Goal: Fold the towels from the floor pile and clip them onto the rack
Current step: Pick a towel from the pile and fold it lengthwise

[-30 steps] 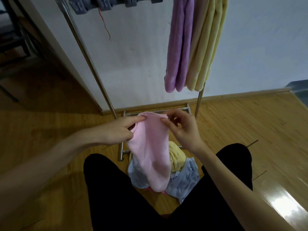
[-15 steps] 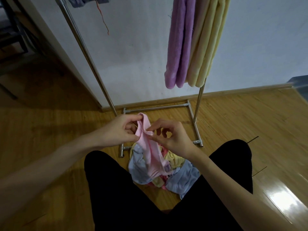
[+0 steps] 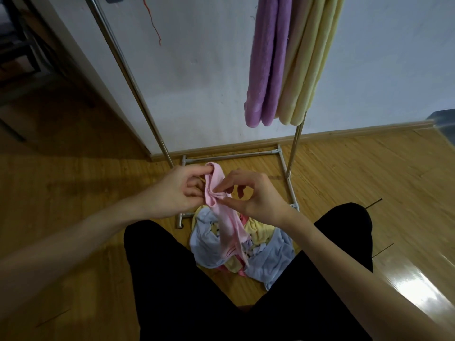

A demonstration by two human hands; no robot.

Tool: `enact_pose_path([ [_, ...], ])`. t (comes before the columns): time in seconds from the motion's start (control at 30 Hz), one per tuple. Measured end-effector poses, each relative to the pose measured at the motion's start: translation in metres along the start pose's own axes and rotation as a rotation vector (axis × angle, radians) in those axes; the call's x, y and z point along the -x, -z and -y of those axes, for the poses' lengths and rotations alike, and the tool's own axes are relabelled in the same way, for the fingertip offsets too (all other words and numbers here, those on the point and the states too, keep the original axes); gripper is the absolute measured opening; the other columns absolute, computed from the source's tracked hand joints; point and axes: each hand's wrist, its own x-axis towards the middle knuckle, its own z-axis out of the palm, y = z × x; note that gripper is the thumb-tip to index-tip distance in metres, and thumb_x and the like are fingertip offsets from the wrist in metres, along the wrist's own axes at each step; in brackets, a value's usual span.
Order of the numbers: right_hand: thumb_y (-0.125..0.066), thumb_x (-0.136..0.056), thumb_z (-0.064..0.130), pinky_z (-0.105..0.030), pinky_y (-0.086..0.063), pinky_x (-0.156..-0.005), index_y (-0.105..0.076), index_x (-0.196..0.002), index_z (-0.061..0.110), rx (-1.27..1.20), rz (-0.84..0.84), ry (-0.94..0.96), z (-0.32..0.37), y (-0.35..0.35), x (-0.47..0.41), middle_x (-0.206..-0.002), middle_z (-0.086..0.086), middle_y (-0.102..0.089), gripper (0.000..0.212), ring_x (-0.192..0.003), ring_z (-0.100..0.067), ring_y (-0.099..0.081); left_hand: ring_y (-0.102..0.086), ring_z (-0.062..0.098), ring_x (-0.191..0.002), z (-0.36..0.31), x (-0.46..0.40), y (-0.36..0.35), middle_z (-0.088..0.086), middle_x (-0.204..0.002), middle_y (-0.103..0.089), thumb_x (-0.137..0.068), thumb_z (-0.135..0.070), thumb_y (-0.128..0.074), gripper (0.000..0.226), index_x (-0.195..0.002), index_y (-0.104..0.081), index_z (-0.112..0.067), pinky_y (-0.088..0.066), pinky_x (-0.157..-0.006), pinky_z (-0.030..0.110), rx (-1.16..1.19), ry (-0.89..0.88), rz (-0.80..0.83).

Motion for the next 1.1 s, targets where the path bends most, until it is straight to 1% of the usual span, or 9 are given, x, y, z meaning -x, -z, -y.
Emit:
enact_pose_path([
  [0.2,-0.073,-0.081,0.007,-0.035,-0.051,-0.067,-0.073,-0.095,0.014,-0.013,0.033,0.022,0.004,0.005,-0.003,-0.09,0.001,-0.07,0.016,-0.085,-0.018,-0.062,-0.065,0.003,-0.094,0.004,-0.002,-0.001,-0.008,-0.103,-0.067,-0.075,-0.003,-0.076,0.046,-0.113,-0.062,-0.024,-0.053,-0.079,0.013,-0.282,-0.108,-0.12],
  [0.33,-0.07,-0.082,-0.001,-0.039,-0.055,-0.075,-0.072,-0.096,0.006,-0.069,0.058,0.025,0.008,0.01,-0.004,-0.095,-0.003,-0.07,0.017,-0.089,-0.019,-0.065,-0.063,0.006,-0.084,0.008,0.001,-0.002,-0.005,-0.098,-0.068,-0.07,-0.056,-0.072,0.055,-0.113,-0.066,-0.022,-0.053,-0.073,0.023,-0.529,-0.204,-0.26],
  [0.4,-0.069,-0.082,-0.002,-0.041,-0.056,-0.076,-0.072,-0.098,0.002,-0.112,0.071,0.016,0.01,0.014,-0.004,-0.096,-0.007,-0.07,0.016,-0.088,-0.021,-0.067,-0.061,0.006,-0.082,0.014,0.0,-0.001,-0.006,-0.097,-0.066,-0.067,-0.07,-0.064,0.066,-0.107,-0.069,-0.017,-0.054,-0.069,0.028,-0.609,-0.261,-0.314],
  [0.53,-0.069,-0.083,-0.004,-0.045,-0.056,-0.074,-0.07,-0.098,-0.002,-0.185,0.075,0.006,0.014,0.02,-0.004,-0.093,-0.011,-0.069,0.015,-0.083,-0.026,-0.067,-0.052,0.012,-0.092,0.021,-0.003,-0.002,0.0,-0.106,-0.05,-0.069,-0.062,-0.065,0.052,-0.078,-0.066,-0.011,-0.053,-0.067,0.034,-0.689,-0.369,-0.424],
  [0.6,-0.069,-0.083,-0.005,-0.041,-0.056,-0.074,-0.07,-0.098,-0.001,-0.215,0.082,0.001,0.016,0.022,-0.005,-0.091,-0.009,-0.068,0.016,-0.082,-0.022,-0.067,-0.054,0.01,-0.099,0.022,-0.004,-0.002,-0.001,-0.113,-0.053,-0.072,-0.055,-0.068,0.046,-0.068,-0.06,-0.01,-0.053,-0.07,0.034,-0.644,-0.385,-0.39],
  [0.67,-0.069,-0.082,-0.005,-0.034,-0.056,-0.074,-0.07,-0.098,0.001,-0.224,0.09,-0.013,0.016,0.024,-0.005,-0.09,-0.006,-0.068,0.017,-0.081,-0.017,-0.066,-0.059,0.01,-0.084,0.024,-0.007,-0.002,-0.002,-0.097,-0.062,-0.075,-0.054,-0.065,0.047,-0.066,-0.057,-0.009,-0.05,-0.063,0.034,-0.594,-0.394,-0.344],
  [0.77,-0.07,-0.083,-0.003,-0.029,-0.055,-0.074,-0.07,-0.098,0.006,-0.216,0.084,-0.029,0.014,0.028,-0.003,-0.09,-0.001,-0.068,0.019,-0.082,-0.015,-0.066,-0.051,0.015,-0.061,0.021,-0.009,-0.001,0.0,-0.065,-0.055,-0.075,-0.06,-0.062,0.052,-0.066,-0.059,-0.008,-0.041,-0.052,0.034,-0.537,-0.365,-0.348],
  [1.0,-0.075,-0.077,0.0,-0.036,-0.056,-0.076,-0.069,-0.102,0.004,-0.209,0.052,-0.055,0.015,0.032,0.002,-0.094,-0.005,-0.069,0.027,-0.086,-0.021,-0.067,-0.047,0.016,-0.055,0.007,-0.011,-0.003,-0.001,-0.059,-0.052,-0.078,-0.044,-0.071,0.042,-0.063,-0.057,-0.007,-0.036,-0.047,0.026,-0.561,-0.435,-0.365],
  [1.1,-0.076,-0.077,-0.001,-0.032,-0.054,-0.074,-0.07,-0.098,0.005,-0.163,0.033,-0.049,0.014,0.033,0.0,-0.089,-0.002,-0.07,0.023,-0.082,-0.017,-0.066,-0.047,0.015,-0.056,0.005,-0.012,-0.005,-0.002,-0.059,-0.05,-0.077,-0.046,-0.07,0.043,-0.063,-0.056,-0.009,-0.037,-0.048,0.027,-0.563,-0.438,-0.358],
])
